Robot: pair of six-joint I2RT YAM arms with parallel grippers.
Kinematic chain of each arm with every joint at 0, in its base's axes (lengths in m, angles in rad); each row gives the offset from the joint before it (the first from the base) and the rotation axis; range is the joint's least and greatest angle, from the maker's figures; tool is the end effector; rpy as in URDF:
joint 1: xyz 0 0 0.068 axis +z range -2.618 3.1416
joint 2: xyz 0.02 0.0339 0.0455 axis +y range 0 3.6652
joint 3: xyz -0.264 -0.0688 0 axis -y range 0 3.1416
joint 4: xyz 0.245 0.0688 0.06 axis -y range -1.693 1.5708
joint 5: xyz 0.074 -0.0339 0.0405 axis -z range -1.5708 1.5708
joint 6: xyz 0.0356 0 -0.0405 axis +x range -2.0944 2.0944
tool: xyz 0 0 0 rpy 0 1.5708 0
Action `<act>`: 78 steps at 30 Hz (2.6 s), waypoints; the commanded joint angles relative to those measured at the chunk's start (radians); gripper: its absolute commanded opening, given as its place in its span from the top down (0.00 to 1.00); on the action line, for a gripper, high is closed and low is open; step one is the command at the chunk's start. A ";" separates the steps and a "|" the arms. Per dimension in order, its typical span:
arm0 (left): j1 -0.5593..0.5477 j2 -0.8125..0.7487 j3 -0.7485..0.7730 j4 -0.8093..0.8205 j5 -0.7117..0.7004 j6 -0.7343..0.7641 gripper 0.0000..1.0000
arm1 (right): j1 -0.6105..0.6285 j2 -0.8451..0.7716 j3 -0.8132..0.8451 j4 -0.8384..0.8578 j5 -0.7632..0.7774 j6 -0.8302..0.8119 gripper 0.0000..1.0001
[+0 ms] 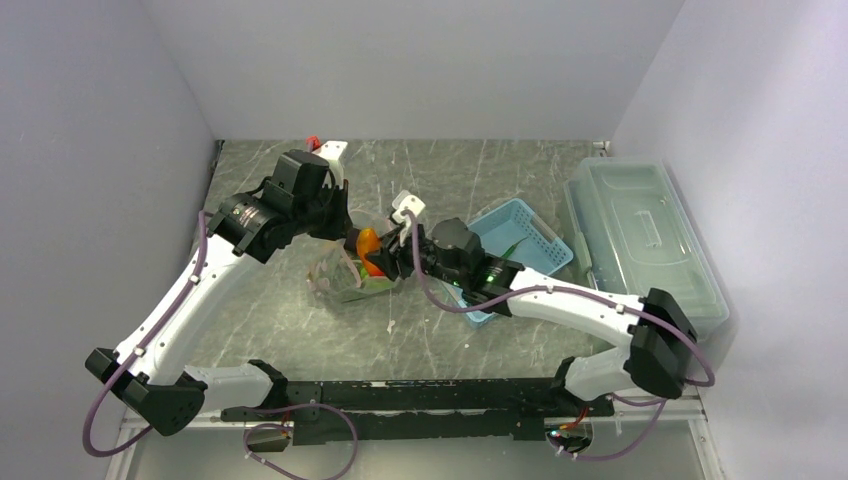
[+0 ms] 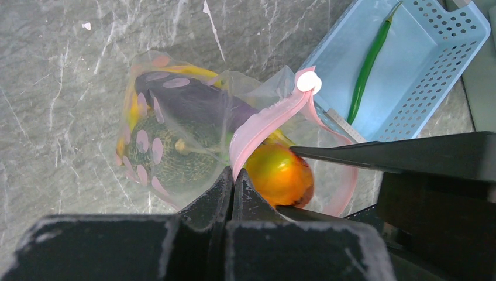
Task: Place the food in the zip-top bag and seal the zipper
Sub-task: Place the fake fruit in the zipper food storage bag.
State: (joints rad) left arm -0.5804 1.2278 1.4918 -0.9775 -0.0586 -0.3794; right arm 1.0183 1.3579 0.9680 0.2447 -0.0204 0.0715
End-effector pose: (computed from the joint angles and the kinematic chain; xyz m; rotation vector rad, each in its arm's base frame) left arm 0.1976 -0.1271 0.4123 0.2019 2.3120 -0.4293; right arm 0.1684 0.2745 0.3181 -0.8286 1.5830 0.8161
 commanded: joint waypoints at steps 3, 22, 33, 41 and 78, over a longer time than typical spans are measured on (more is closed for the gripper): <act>-0.003 -0.017 0.025 0.031 0.001 0.013 1.00 | 0.009 0.062 0.097 -0.045 -0.055 0.048 1.00; -0.003 -0.050 -0.007 0.053 0.021 0.025 1.00 | 0.008 0.323 0.389 -0.240 0.018 0.367 1.00; -0.003 -0.056 -0.013 0.044 0.010 0.021 1.00 | 0.008 0.349 0.360 -0.279 0.116 0.453 0.73; -0.003 -0.055 -0.014 0.045 0.008 0.019 1.00 | 0.008 0.282 0.346 -0.288 0.146 0.420 0.34; -0.003 -0.025 -0.018 0.051 0.005 0.042 1.00 | -0.388 -0.155 0.172 -0.862 0.384 0.351 0.24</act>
State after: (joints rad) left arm -0.5804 1.2018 1.4643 -0.9665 -0.0677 -0.3527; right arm 0.6769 1.2060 1.1519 -0.5228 0.3328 0.4046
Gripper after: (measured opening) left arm 0.012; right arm 0.763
